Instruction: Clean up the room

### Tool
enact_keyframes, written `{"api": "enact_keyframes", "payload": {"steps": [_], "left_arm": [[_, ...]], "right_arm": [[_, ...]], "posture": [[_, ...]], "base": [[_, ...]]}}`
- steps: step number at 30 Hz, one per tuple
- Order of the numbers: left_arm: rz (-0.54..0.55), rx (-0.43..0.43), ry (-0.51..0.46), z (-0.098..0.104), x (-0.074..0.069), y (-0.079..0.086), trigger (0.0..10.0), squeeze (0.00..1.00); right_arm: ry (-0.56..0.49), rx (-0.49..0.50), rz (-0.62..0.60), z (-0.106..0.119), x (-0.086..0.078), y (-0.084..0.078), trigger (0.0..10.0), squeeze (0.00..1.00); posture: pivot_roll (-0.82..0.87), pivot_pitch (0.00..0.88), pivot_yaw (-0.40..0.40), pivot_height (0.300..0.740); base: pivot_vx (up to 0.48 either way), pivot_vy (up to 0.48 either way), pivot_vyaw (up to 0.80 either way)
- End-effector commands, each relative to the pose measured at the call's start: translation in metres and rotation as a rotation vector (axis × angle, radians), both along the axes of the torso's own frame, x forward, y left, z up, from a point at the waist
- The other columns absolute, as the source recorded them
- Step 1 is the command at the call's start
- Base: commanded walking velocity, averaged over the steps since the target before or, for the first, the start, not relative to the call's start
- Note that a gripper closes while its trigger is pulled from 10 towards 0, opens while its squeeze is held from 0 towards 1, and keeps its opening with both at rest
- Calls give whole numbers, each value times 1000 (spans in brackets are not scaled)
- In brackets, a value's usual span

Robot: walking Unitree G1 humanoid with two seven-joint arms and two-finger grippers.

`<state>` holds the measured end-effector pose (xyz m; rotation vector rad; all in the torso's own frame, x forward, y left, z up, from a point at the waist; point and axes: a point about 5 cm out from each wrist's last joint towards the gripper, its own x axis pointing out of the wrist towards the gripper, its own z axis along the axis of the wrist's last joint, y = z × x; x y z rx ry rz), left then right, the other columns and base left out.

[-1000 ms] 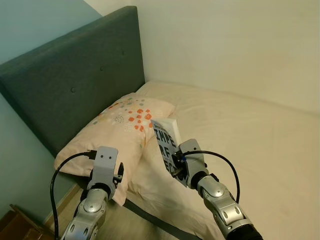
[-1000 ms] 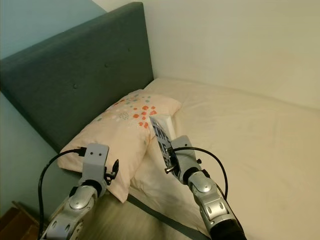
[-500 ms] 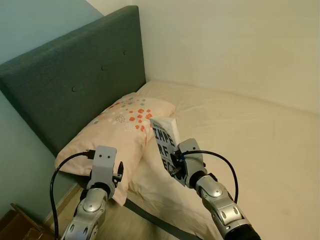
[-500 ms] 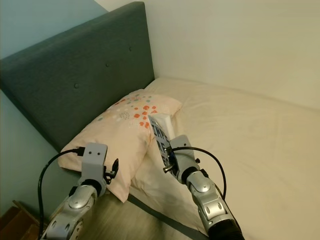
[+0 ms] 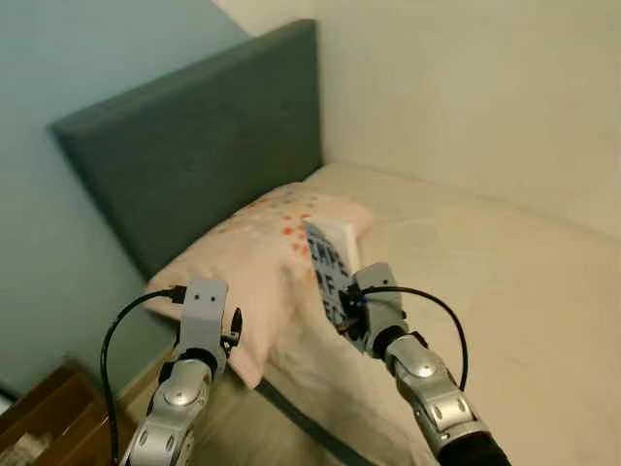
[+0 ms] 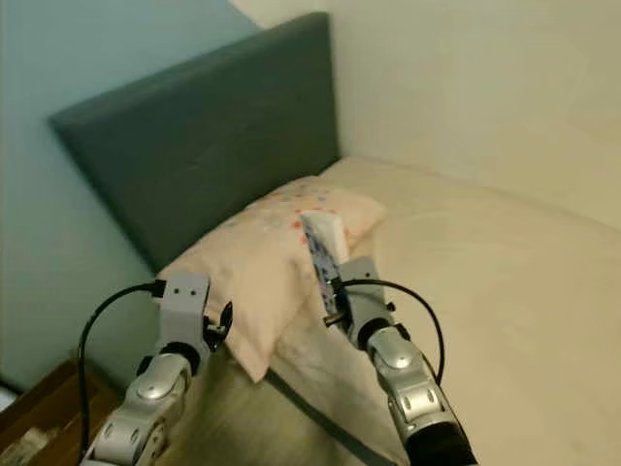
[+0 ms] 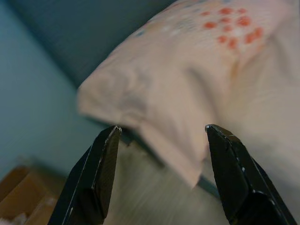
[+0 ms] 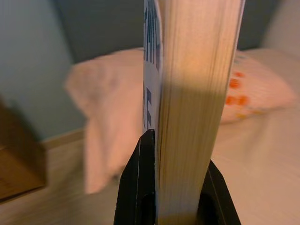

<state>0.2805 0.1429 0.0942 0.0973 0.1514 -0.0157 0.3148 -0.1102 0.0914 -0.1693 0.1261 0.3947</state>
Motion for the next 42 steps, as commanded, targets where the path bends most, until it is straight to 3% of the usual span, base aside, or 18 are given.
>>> {"api": "enact_keyframes", "payload": {"steps": [1, 10, 13, 22, 29, 33, 42], "left_arm": [[19, 23, 25, -5, -3, 8, 10000, 0], [8, 30, 29, -6, -3, 5, 10000, 0], [1, 20, 22, -5, -2, 4, 10000, 0], [1, 6, 42, -5, -2, 4, 10000, 0], [-6, -11, 23, -2, -1, 4, 10000, 0], [-3, -12, 24, -2, -1, 4, 10000, 0], [-57, -16, 0, 1, -2, -2, 10000, 0]], "right_arm": [[-31, 5, 11, 4, 0, 3, 10000, 0], [-16, -9, -12, 0, 1, -1, 10000, 0], [-8, 43, -59, 0, 2, -5, 10000, 0], [-9, 63, -58, 2, 3, -4, 10000, 0], [-27, -1, 16, 2, -1, 3, 10000, 0], [1, 73, -44, 1, 1, -1, 10000, 0], [-13, 55, -62, 2, 2, -6, 10000, 0]], "posture": [[-35, 97, 48, 740], [-35, 97, 48, 740], [-35, 97, 48, 740], [-35, 102, 53, 740], [-34, 105, 51, 740], [-34, 105, 51, 740], [-35, 106, 54, 740]], "base": [[0, 0, 800], [0, 0, 0], [0, 0, 0], [0, 0, 0], [298, 0, 627], [307, 0, 339], [239, 0, 0]]}}
